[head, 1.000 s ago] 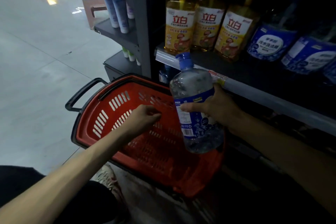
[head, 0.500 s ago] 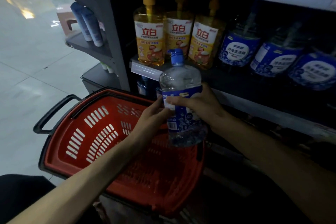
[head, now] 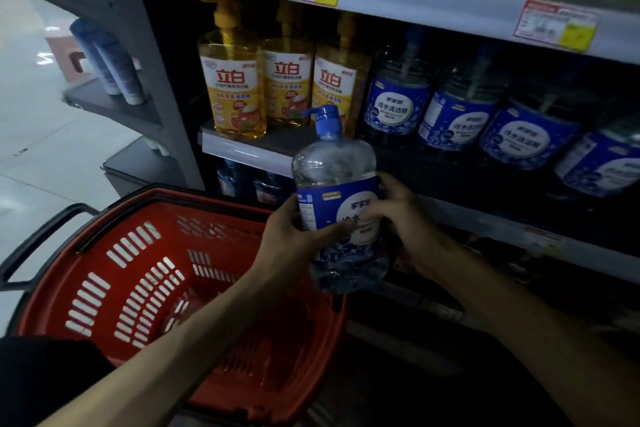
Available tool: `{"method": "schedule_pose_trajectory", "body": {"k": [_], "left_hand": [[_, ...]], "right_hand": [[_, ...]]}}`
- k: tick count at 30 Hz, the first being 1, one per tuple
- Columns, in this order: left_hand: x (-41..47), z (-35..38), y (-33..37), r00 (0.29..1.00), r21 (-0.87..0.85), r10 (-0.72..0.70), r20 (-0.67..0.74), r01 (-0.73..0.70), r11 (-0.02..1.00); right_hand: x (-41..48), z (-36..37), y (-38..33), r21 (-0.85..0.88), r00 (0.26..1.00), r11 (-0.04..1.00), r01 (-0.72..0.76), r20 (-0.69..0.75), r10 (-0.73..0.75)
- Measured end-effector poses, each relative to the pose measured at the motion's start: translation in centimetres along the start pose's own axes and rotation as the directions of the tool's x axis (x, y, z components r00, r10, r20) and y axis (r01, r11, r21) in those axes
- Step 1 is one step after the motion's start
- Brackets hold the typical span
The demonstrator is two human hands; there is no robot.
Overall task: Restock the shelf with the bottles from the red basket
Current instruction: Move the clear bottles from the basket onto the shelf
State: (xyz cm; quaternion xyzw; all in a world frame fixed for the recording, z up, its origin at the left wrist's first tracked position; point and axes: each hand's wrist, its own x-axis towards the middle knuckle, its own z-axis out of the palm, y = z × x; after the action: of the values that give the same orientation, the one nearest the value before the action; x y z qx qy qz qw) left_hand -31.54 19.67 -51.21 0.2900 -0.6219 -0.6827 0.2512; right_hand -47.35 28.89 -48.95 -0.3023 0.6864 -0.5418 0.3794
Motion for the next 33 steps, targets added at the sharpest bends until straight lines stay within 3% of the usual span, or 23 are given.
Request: {"method": "schedule_pose_trajectory", "body": {"k": [5, 9, 12, 17, 20, 24, 28, 33], "left_hand": [[0.6, 0.8, 0.6, 0.998, -0.031, -0.013, 0.059, 0.015, 0.999], [1.0, 1.4, 0.9, 0.993, -0.065, -0.033, 0.115, 0.041, 0.997], [1.3, 1.8, 1.2, 0.992, -0.079, -0.005, 0.129, 0.016, 0.997], [1.9, 2.3, 1.9, 0.986, 0.039, 0.111, 0.127, -0.117, 0.992], [2.1, 2.8, 2.0, 0.975, 0.104, 0.171, 0.14, -0.186, 0.977], [2.8, 3.9, 2.5, 0.951, 0.188, 0.252, 0.18, -0.285, 0.94], [4.2, 4.4, 3.8, 0.915, 0.253, 0.32, 0.244, -0.378, 0.89], [7.0, 4.8, 5.3, 0.876, 0.342, 0.385, 0.289, -0.471, 0.813]], "right_hand": [[-1.9, -2.4, 0.3, -0.077, 0.998, 0.995, 0.06, -0.026, -0.063], [-3.1, -3.9, -0.1, -0.063, 0.99, 0.996, 0.068, -0.123, -0.076], [-3.7, -4.6, 0.2, -0.152, 0.978, 0.985, 0.081, -0.177, -0.108], [-3.9, -5.0, 0.7, -0.265, 0.996, 0.963, 0.051, -0.053, -0.067], [-3.7, -3.7, 1.9, -0.299, 0.991, 0.947, 0.119, -0.03, -0.134], [-1.8, -2.5, 3.2, -0.134, 0.967, 0.975, 0.175, -0.164, -0.196], [-0.2, -2.8, 3.6, -0.07, 0.908, 0.949, 0.309, -0.276, -0.316], [1.8, -3.8, 2.9, -0.058, 0.86, 0.931, 0.362, -0.365, -0.357]]}}
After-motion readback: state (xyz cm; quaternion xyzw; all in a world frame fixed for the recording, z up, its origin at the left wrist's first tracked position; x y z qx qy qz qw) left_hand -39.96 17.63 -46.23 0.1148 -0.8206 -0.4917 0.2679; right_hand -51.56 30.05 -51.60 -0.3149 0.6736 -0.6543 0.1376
